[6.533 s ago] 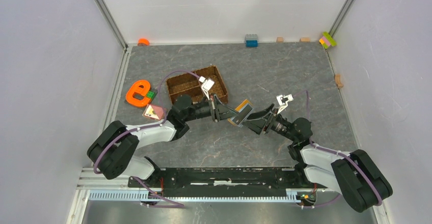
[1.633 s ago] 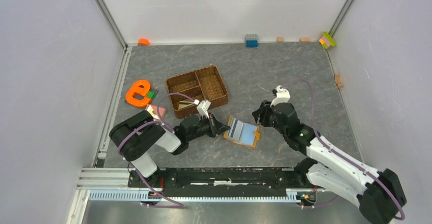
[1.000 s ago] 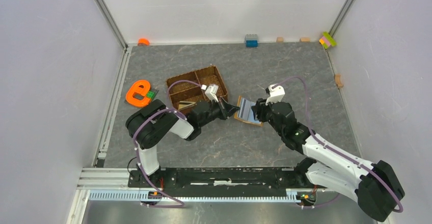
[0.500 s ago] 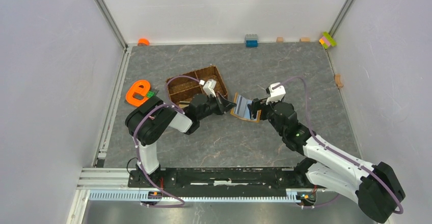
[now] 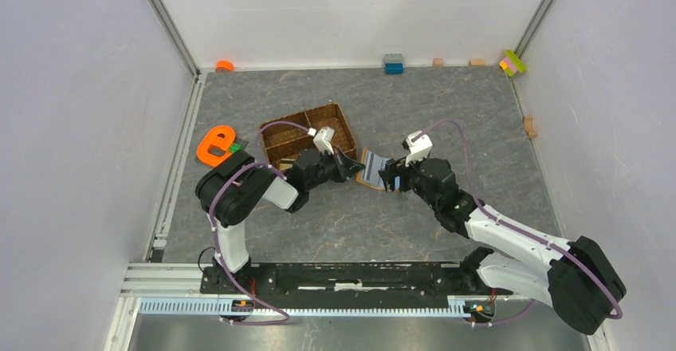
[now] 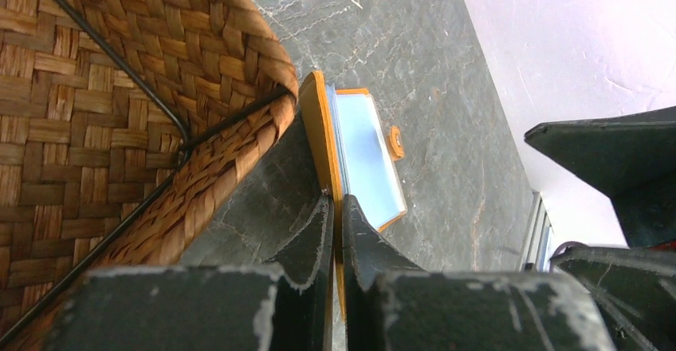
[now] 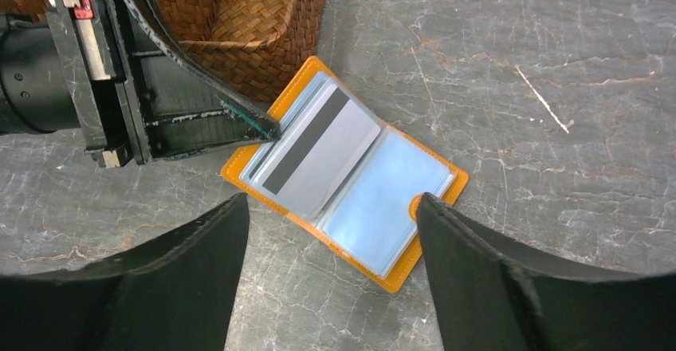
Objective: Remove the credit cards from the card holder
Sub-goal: Remove the credit card from the card holder.
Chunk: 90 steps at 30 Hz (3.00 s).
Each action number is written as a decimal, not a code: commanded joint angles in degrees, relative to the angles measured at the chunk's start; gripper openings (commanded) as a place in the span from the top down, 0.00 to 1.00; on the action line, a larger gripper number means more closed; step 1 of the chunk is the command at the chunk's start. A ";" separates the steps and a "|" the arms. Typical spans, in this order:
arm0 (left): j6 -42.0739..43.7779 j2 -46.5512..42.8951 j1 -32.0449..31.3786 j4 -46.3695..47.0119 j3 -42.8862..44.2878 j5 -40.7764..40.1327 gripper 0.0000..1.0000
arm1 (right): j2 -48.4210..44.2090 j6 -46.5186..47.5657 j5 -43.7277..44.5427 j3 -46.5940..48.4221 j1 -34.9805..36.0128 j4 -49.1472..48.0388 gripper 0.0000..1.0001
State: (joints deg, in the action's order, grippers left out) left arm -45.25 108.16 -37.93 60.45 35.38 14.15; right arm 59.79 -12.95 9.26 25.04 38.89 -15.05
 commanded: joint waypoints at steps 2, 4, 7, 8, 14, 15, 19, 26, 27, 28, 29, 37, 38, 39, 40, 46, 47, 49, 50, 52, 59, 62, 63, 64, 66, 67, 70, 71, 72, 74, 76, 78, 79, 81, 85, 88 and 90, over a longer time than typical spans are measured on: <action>3.08 -0.93 0.54 5.25 -2.37 0.29 0.91 | -0.50 -0.70 -0.40 -0.47 0.04 -3.22 0.30; 2.74 -1.01 0.84 6.55 -3.14 0.02 0.91 | 0.86 -1.50 -2.73 -0.82 0.04 -3.83 0.44; 2.42 -0.56 0.85 7.16 -3.39 0.19 0.91 | 4.57 -1.74 -8.05 0.03 0.04 -4.01 0.55; 2.21 -0.18 0.84 7.75 -3.47 0.33 0.91 | 6.10 -1.88 -9.02 0.38 0.04 -3.69 0.59; 1.51 1.55 1.02 8.61 -2.95 1.31 0.89 | 11.30 -1.74 -7.82 1.17 0.04 -3.30 0.59; 1.57 1.69 1.02 8.55 -2.86 1.32 0.88 | 12.00 -1.73 -7.40 1.15 0.04 -3.51 0.59; 1.57 2.29 1.11 8.88 -2.77 1.28 0.85 | 14.87 -1.58 -4.81 1.98 0.04 -4.14 0.61; 1.39 2.59 1.14 8.42 -2.33 1.84 0.83 | 22.02 -2.19 -4.11 5.81 -2.57 -6.92 0.93; 1.40 2.63 1.19 8.30 -2.30 1.92 0.82 | 23.36 -2.53 -6.18 6.21 -3.29 -7.92 0.98; 1.27 2.77 1.24 8.35 -2.26 2.05 0.82 | 24.54 -3.19 -8.28 6.55 -4.15 -9.04 0.99; 1.10 3.05 1.28 8.63 -2.15 2.36 0.81 | 25.38 -3.69 -9.06 6.93 -4.71 -9.90 0.99; -2.56 8.01 2.33 15.44 -0.21 7.76 0.71 | 30.43 -3.74 -11.11 8.67 -5.21 -9.39 1.00; -2.44 8.03 2.42 15.06 -0.04 7.78 0.69 | 30.45 -3.69 -11.47 8.50 -5.23 -9.51 1.00; -2.19 7.79 2.42 14.36 0.06 7.54 0.67 | 30.24 -3.66 -11.76 8.37 -5.23 -9.49 1.00; -1.88 7.52 2.41 13.56 0.20 7.26 0.66 | 30.26 -3.58 -11.97 8.29 -5.23 -9.35 1.00; -1.52 7.48 2.42 10.56 1.83 7.86 0.67 | 31.86 -2.92 -14.26 8.81 -5.23 -7.63 1.00; -1.66 7.94 2.42 10.20 2.30 8.21 0.68 | 31.87 -2.87 -14.33 8.72 -5.21 -7.59 1.00; -2.18 8.87 2.40 9.49 3.46 8.98 0.69 | 31.56 -2.52 -14.44 8.58 -5.24 -7.30 1.00; -2.21 9.28 2.42 8.90 4.00 9.38 0.71 | 31.29 -2.36 -14.44 8.46 -5.23 -7.19 1.00; -2.01 9.53 2.34 7.54 4.56 9.17 0.76 | 30.67 -2.26 -14.26 8.13 -5.23 -7.10 1.00; 0.66 8.00 1.38 3.89 4.92 6.78 0.98 | 26.91 -1.89 -11.90 6.78 -5.32 -6.66 1.00; -0.54 7.24 1.37 8.46 2.65 6.72 0.98 | 22.60 -2.45 -10.56 4.68 -5.58 -6.88 1.00; -1.28 7.01 1.37 10.69 1.62 6.84 0.98 | 21.17 -2.68 -10.17 3.84 -5.67 -6.87 1.00; -2.15 6.84 1.22 12.80 0.71 6.95 0.98 | 19.47 -2.85 -9.96 3.25 -5.76 -6.76 1.00; -3.23 6.23 1.20 14.24 -0.38 6.75 0.98 | 16.56 -3.23 -9.87 2.15 -5.93 -6.04 1.00; -3.26 5.64 1.04 13.41 -0.60 6.26 0.98 | 15.10 -3.56 -10.00 1.53 -5.94 -5.99 1.00; -2.91 3.38 0.25 12.68 -2.31 4.26 0.98 | 11.37 -4.86 -11.58 -1.39 -5.98 -8.03 0.99; -2.91 2.73 0.14 12.58 -2.96 3.87 0.98 | 10.34 -5.34 -11.83 -2.72 -6.00 -9.20 0.98; -3.06 1.91 0.14 12.58 -3.59 3.34 0.98 | 9.20 -5.59 -11.99 -3.66 -5.97 -10.18 0.97; -3.09 0.46 0.05 11.74 -4.40 2.56 0.98 | 7.01 -5.21 -12.72 -5.53 -5.96 -12.16 0.96; -2.48 -1.53 0.04 9.30 -4.82 1.67 0.98 | 4.80 -5.32 -12.70 -6.28 -6.02 -12.48 0.94; -1.91 -3.61 -0.21 7.19 -5.22 0.57 0.98 | 3.12 -5.46 -13.60 -5.84 -5.95 -11.59 0.92; -1.56 -4.74 -0.46 5.54 -5.09 0.19 0.98 | 2.44 -5.53 -14.41 -5.39 -5.95 -10.86 0.91; -0.79 -6.34 -1.09 1.42 -3.98 -0.31 0.98 | 1.54 -5.79 -15.37 -4.13 -5.97 -9.18 0.91; -0.20 -7.67 -3.37 -4.15 -1.73 -1.89 0.98 | -1.51 -6.58 -15.93 -2.63 -5.97 -6.16 0.90; -0.02 -9.09 -4.55 -7.77 0.05 -2.95 0.98 | -4.52 -6.60 -15.45 -2.36 -5.94 -4.57 0.85; 0.77 -11.69 -5.24 -10.59 0.70 -5.03 0.98 | -6.55 -6.50 -13.65 -1.81 -5.96 -2.94 0.81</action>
State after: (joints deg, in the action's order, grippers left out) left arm -46.96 101.80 -41.95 54.68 33.30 12.97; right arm 57.04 -19.16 -5.61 20.14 33.10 -20.16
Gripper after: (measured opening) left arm 0.052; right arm 0.156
